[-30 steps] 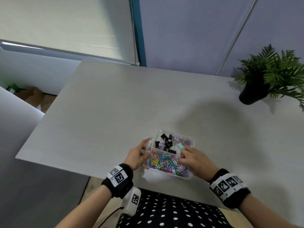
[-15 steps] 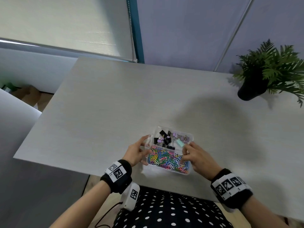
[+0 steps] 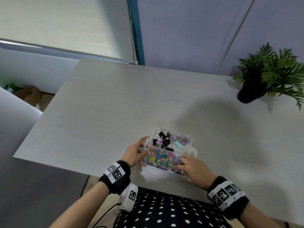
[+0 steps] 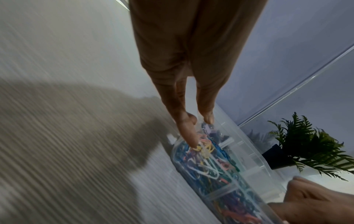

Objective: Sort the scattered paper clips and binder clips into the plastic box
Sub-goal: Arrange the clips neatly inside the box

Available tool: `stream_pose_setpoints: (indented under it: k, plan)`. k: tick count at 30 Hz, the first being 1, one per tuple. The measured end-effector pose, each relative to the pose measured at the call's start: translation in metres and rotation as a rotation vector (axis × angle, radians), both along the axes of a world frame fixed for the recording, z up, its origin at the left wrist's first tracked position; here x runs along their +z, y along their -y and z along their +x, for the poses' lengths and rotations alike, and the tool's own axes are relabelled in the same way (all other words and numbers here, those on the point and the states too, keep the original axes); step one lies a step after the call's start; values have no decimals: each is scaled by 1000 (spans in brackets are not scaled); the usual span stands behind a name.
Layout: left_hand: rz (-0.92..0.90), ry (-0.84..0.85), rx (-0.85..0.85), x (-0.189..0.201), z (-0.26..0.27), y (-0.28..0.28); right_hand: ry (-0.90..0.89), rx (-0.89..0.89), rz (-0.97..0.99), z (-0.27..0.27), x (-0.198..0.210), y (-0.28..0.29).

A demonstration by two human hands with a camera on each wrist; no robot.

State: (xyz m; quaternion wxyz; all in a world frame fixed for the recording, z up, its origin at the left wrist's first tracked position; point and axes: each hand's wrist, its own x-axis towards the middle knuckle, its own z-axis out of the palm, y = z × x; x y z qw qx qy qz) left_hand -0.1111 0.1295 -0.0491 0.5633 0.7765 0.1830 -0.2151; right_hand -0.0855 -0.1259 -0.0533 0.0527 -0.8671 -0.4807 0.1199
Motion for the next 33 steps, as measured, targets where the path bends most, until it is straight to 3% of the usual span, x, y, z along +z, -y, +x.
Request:
stream_pose_setpoints:
  k: [5,11,14,16,21,28,33]
  plan:
    - [10,3,3,-1,-1,0,50,65,-42,0,4,-1]
    - [21,4,-7,0,0,1,112,-35,-79,5,4,-3]
    - [38,7,-9,-2,0,1,-97,-188,35,10,17,-9]
    - [51,10,-11,-4,1,0,-196,-183,31,11,24,-18]
    - [53,18,-9,-5,1,1,-180,-34,-13,2,10,-37]
    - [36,12,3,-3,-1,1,-132,-54,-65,11,27,-18]
    - [32,12,8,-2,0,1,-158,-101,-48,15,30,-40]
